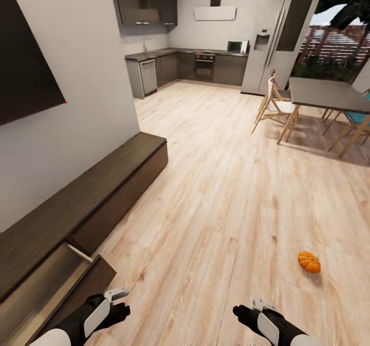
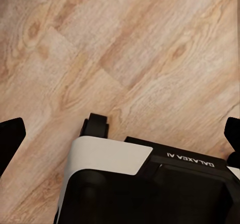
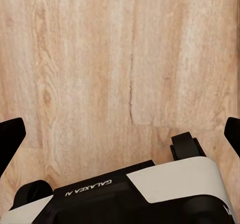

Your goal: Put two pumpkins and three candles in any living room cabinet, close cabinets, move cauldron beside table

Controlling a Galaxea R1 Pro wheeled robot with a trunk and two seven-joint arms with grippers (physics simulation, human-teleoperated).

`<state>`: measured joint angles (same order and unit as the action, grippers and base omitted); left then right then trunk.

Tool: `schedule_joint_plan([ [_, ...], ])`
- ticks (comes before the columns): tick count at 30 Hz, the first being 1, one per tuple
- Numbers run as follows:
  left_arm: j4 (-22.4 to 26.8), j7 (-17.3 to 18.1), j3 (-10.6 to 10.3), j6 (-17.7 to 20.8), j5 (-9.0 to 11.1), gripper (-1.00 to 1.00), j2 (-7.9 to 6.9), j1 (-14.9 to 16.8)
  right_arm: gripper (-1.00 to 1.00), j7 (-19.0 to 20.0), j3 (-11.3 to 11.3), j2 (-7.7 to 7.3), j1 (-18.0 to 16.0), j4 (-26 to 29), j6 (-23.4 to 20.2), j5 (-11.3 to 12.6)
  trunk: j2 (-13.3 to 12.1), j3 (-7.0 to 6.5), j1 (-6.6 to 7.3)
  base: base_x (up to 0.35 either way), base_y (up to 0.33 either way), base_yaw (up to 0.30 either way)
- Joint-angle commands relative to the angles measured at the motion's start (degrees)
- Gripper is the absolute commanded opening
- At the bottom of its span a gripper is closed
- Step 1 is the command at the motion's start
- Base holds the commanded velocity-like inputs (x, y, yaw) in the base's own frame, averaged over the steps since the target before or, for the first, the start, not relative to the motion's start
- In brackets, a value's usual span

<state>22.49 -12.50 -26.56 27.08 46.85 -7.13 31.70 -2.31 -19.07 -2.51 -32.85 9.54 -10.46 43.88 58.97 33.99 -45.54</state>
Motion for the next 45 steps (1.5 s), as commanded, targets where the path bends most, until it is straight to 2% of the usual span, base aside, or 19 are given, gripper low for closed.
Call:
schedule_joint_plan([
  [1, 0.2, -0.5, -0.4, 0.2, 0.6, 1.0, -0.08, 0.0, 1.0, -0.2, -0.4, -0.04, 0.0, 0.1, -0.3, 0.4, 0.0, 0.12, 0.0, 0.0, 0.0, -0.21],
  [45, 0.2, -0.5, -0.4, 0.1, 0.5, 1.0, -0.08, 0.0, 1.0, -0.3, -0.4, -0.05, 0.0, 0.1, -0.2, 0.5, 0.0, 3.19, 0.0, 0.0, 0.0, -0.203],
])
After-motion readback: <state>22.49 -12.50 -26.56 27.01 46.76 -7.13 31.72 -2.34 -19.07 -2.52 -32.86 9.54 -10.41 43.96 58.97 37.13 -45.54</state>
